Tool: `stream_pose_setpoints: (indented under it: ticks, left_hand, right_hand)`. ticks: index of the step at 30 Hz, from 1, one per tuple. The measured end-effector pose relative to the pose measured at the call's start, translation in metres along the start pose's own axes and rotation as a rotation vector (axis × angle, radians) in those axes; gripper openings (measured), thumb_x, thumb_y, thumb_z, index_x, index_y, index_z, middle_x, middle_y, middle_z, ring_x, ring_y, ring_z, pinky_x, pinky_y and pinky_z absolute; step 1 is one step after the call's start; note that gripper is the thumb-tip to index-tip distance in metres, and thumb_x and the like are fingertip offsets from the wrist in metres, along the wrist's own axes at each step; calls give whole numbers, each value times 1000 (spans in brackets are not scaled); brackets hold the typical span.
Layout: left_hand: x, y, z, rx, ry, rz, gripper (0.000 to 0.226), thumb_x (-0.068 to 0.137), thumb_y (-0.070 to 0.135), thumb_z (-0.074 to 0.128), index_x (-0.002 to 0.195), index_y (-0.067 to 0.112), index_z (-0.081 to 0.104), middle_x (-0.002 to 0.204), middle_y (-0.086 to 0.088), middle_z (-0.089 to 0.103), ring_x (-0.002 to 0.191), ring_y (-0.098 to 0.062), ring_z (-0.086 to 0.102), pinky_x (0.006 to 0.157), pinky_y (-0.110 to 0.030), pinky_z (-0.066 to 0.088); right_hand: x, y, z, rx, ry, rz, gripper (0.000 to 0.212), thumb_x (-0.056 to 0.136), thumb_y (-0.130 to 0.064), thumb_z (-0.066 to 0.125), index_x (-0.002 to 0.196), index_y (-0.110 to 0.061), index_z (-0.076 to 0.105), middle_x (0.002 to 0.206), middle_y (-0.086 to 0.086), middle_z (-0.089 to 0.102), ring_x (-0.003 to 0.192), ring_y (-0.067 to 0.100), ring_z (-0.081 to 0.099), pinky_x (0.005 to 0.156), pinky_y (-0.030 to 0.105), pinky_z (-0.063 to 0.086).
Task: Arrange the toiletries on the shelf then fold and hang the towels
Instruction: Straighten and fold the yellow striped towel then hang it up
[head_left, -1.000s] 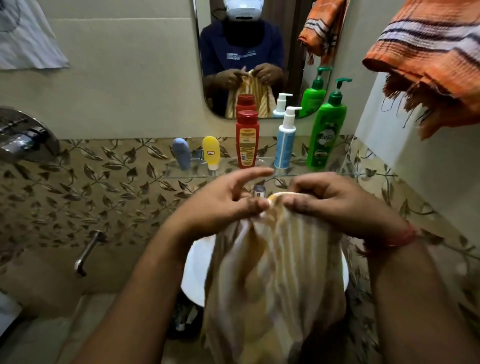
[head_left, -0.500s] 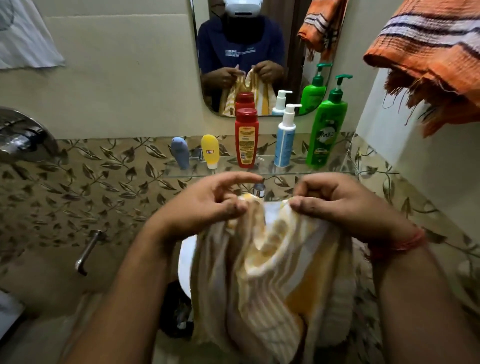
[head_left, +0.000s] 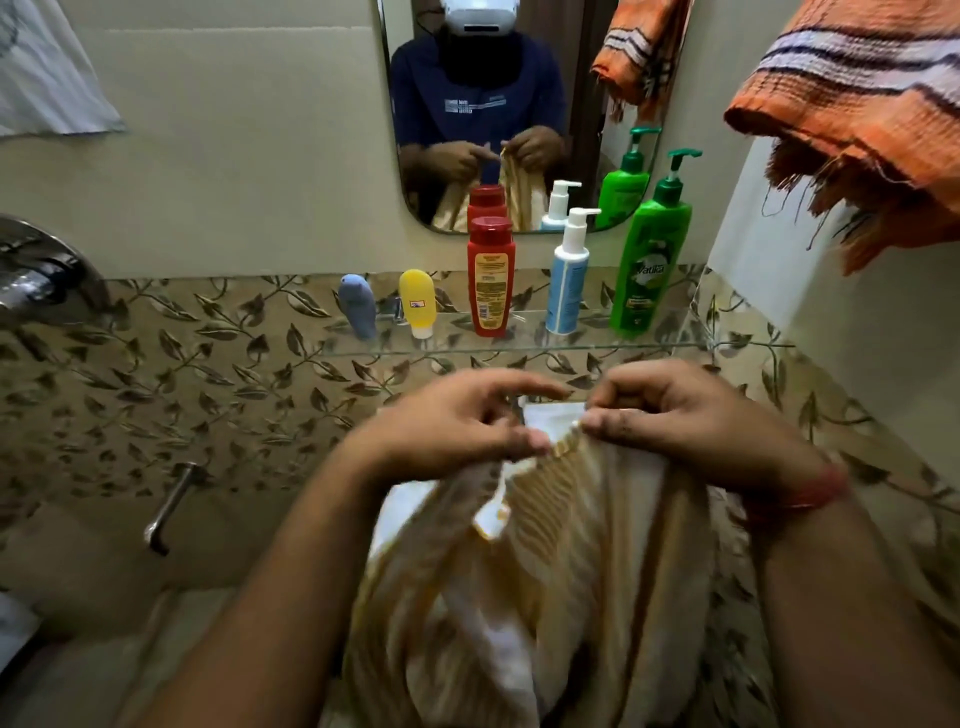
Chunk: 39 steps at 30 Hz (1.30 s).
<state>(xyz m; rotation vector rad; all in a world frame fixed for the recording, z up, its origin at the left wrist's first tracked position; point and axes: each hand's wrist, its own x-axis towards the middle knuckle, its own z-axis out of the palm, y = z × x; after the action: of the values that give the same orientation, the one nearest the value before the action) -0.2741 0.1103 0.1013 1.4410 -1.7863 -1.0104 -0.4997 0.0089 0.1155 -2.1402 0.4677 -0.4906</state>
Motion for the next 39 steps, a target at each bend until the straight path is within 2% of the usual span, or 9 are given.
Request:
stream_pose_setpoints:
  ticks: [2,4,9,16,21,27,30,35,39]
  left_hand:
    - [18,1,26,-5,-42,43,19,89,24,70,103,11,70,81,-18,61,76,-13,55,70,-34,50]
    - [15,-8,25,-138,6,78,8,90,17,65,84,16,70,74,2,59,75,-7,54,68,-27,44]
    - [-15,-48,-20,-288,384,15,15,86,23,63,75,26,72,71,10,59,69,-7,54,64,-29,40]
    - [13,-20,14,-283,-46,-56,54,85,32,76,136,29,57,114,-29,64,101,-40,64,101,-49,47]
    - [14,-24,22,-210,-80,-19,25,93,29,69,104,8,70,90,-17,65,84,-28,61,80,-43,47]
    - [-4,-37,9,-468,191,38,9,87,12,64,80,14,69,70,5,62,65,-6,59,61,-15,47]
    - [-7,-44,5,-630,279,31,10,81,11,63,74,16,68,63,5,60,56,-5,56,54,-15,47]
    - [6,-39,17,-553,118,79,13,78,10,75,85,20,72,55,7,46,49,-5,39,51,-18,32]
    - [8,-39,20,-549,90,84,14,81,6,73,87,19,69,59,-1,44,55,-10,36,54,-21,30]
  right_hand:
    - [14,-8,11,-67,-46,-17,15,89,-23,69,86,-9,72,83,2,71,78,11,66,68,19,50]
    - [13,-3,9,-79,-33,-13,15,90,-25,67,85,-11,71,79,1,69,73,14,62,64,24,48]
    - [-21,26,-19,91,107,100,32,84,-48,71,81,-16,68,73,-3,62,69,9,57,61,20,44]
    - [8,2,12,70,-56,39,18,92,-26,63,84,-10,64,80,2,62,78,10,59,68,21,48]
    - [8,2,16,-3,-96,24,21,92,-31,63,86,-11,60,77,-8,56,72,4,52,64,17,42]
    - [-11,17,8,135,-38,169,22,88,-34,64,98,-14,64,82,-2,64,76,8,57,66,20,43]
    - [-18,18,2,50,14,191,22,85,-38,65,101,-25,70,90,3,67,80,17,61,70,24,44]
    - [-2,11,14,-72,-100,152,6,90,-22,71,94,-27,72,62,-10,46,58,5,45,59,23,41]
    - [4,7,26,-77,-13,86,8,91,-21,70,95,-18,64,95,-6,58,91,6,63,83,30,57]
